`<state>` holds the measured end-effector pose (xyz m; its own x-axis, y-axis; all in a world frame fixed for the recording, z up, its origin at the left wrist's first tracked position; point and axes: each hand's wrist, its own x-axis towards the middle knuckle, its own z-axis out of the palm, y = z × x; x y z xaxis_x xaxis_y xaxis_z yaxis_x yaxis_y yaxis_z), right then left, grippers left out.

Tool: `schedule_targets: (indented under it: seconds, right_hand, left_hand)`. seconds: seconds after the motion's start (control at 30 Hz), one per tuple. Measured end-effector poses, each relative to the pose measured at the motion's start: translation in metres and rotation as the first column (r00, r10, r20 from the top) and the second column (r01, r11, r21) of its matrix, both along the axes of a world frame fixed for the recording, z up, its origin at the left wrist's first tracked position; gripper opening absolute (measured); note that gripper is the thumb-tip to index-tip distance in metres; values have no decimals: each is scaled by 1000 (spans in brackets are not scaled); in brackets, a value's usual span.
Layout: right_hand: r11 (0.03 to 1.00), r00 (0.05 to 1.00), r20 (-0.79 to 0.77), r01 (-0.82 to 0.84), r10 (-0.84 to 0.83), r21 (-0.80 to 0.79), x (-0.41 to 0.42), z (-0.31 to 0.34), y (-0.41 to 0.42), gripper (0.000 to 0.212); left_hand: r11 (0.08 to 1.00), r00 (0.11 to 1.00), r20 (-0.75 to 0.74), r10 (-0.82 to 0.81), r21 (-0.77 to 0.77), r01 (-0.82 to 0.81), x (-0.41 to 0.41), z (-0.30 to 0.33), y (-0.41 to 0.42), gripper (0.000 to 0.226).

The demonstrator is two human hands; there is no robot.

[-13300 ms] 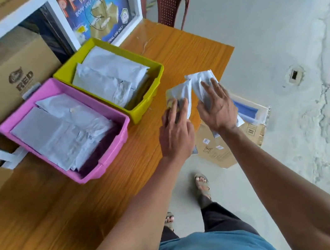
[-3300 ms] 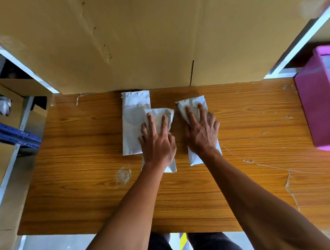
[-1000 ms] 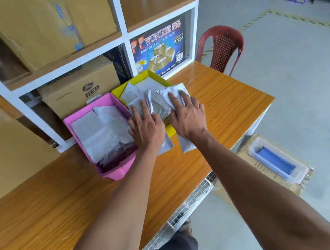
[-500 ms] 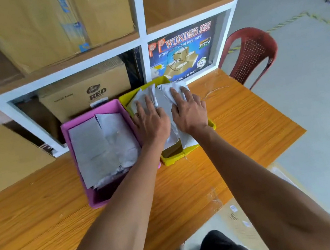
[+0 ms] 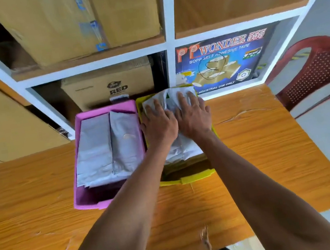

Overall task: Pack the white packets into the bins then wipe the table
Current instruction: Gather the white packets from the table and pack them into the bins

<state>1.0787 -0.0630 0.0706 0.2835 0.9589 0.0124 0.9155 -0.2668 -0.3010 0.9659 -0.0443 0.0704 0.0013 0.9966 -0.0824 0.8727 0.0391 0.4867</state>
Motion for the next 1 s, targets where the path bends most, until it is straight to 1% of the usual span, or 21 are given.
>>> schedule_targets:
  seconds: [0.07, 0.13, 0.2, 0.27, 0.33, 0.37, 0.43, 0.5, 0.6, 0.67, 0.73, 0.83, 1.0]
  right_hand:
    - [999, 999, 26, -42, 42, 8, 6, 0, 5, 59]
    - [995, 995, 33, -95, 94, 35, 12, -3, 9, 59]
    - [986, 988, 21, -153, 151, 73, 16, -10, 11, 59]
    - [966, 972, 16, -237, 236, 106, 22, -19, 12, 58]
    - [942, 944, 25, -329, 328, 70, 27, -30, 13, 61]
    - [935, 935, 19, -354, 353, 37, 28, -34, 13, 64]
    - [930, 930, 6, -366, 366, -3, 30, -40, 13, 66]
    - [930, 930, 19, -366, 366, -21, 30, -40, 16, 67]
    - [925, 926, 17, -377, 376, 55, 27, -39, 19, 67]
    - [919, 922, -19, -384, 387, 94, 28, -42, 21, 64]
    - [920, 921, -46, -384, 388, 75, 29, -47, 23, 62]
    - [927, 924, -74, -372, 374, 38, 27, -55, 27, 62]
    - [927, 926, -47, -374, 375, 41, 25, -65, 29, 64]
  left_hand:
    - [999, 999, -5, 38, -7, -38, 7, -1, 3, 64]
    - [998, 999, 3, 35, 50, -35, 12, -6, 6, 67]
    - [993, 998, 62, -12, 115, 4, 13, -9, 8, 72]
    - [988, 992, 111, -61, 146, 45, 14, -19, 10, 66]
    - [987, 989, 115, -91, 146, 73, 11, -31, 12, 59]
    - [987, 990, 94, -104, 136, 90, 9, -38, 12, 58]
    - [986, 991, 18, -136, 105, 133, 4, -48, 9, 58]
    - [981, 987, -36, -158, 107, 161, -1, -56, 5, 61]
    - [964, 979, -74, -191, 173, 201, -7, -62, 10, 67]
    - [953, 972, -89, -216, 197, 230, -7, -66, 15, 65]
    - [948, 967, -114, -228, 200, 247, -6, -68, 14, 63]
    - [953, 969, -138, -207, 197, 232, -5, -70, 7, 62]
    - [949, 961, -183, -205, 201, 241, -1, -74, 7, 65]
